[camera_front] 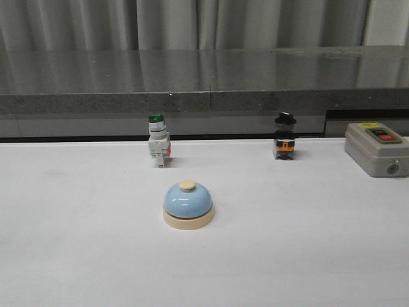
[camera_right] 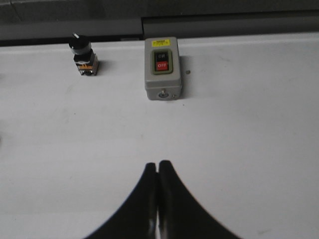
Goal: Place and press bell with both arms
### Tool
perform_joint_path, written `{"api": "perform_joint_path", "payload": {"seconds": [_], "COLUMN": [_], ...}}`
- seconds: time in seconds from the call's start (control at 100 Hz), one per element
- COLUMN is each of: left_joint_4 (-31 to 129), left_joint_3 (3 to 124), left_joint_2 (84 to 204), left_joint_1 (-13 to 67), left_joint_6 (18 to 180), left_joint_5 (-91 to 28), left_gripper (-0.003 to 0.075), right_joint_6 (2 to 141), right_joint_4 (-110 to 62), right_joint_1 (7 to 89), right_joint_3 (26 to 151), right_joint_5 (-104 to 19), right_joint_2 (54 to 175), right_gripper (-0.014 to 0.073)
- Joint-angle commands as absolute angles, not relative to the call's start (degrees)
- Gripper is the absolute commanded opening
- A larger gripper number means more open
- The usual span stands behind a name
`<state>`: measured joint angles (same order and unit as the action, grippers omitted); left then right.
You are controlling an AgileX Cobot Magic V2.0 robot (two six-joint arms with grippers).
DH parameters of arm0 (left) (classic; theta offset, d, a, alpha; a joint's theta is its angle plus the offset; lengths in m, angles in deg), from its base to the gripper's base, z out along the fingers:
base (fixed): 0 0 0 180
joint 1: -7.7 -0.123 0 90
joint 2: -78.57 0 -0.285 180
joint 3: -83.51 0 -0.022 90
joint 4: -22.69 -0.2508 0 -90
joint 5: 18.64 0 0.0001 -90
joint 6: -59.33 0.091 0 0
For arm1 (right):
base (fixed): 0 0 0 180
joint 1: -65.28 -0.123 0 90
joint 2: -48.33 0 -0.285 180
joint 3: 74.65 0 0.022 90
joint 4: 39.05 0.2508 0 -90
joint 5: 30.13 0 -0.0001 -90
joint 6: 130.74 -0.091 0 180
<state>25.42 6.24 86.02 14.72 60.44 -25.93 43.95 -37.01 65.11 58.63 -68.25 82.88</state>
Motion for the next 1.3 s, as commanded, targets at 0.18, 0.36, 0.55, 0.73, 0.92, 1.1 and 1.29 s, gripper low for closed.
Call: {"api": "perform_joint_path", "payload": {"seconds": [0.18, 0.36, 0.55, 0.73, 0.92, 1.1, 1.29], "left_joint_4": [25.9, 25.9, 25.9, 25.9, 25.9, 25.9, 25.9], "left_joint_3": [5.2, 5.2, 5.2, 5.2, 5.2, 5.2, 5.2], "left_joint_2": [84.1, 84.1, 84.1, 84.1, 84.1, 84.1, 84.1], "left_joint_1": [14.6, 14.6, 14.6, 14.6, 14.6, 14.6, 14.6], "left_joint_6": [60.1, 60.1, 60.1, 60.1, 60.1, 60.1, 60.1], "left_joint_5": [-21.4, -21.4, -21.4, -21.4, -21.4, -21.4, -21.4], "left_gripper": [-0.0019, -0.0019, -0.0019, -0.0019, -0.0019, -0.0019, -0.0019], "right_joint_6": [44.1, 44.1, 44.1, 44.1, 44.1, 44.1, 44.1], "right_joint_4": [-37.8, -39.1, -42.9, -43.9, -44.7, -44.6, -44.6], "right_joint_1": [65.4, 65.4, 65.4, 65.3, 65.3, 65.3, 65.3], "right_joint_3": [52.0, 46.2, 41.1, 37.2, 28.6, 26.6, 26.6], "right_joint_5": [-60.9, -56.6, -48.4, -39.2, -28.7, -27.9, -31.1], "right_joint_2": [68.5, 58.9, 55.0, 54.9, 54.9, 54.9, 54.9], "right_gripper": [-0.0068, -0.0068, -0.0068, -0.0068, -0.0068, -0.0068, -0.0068]}}
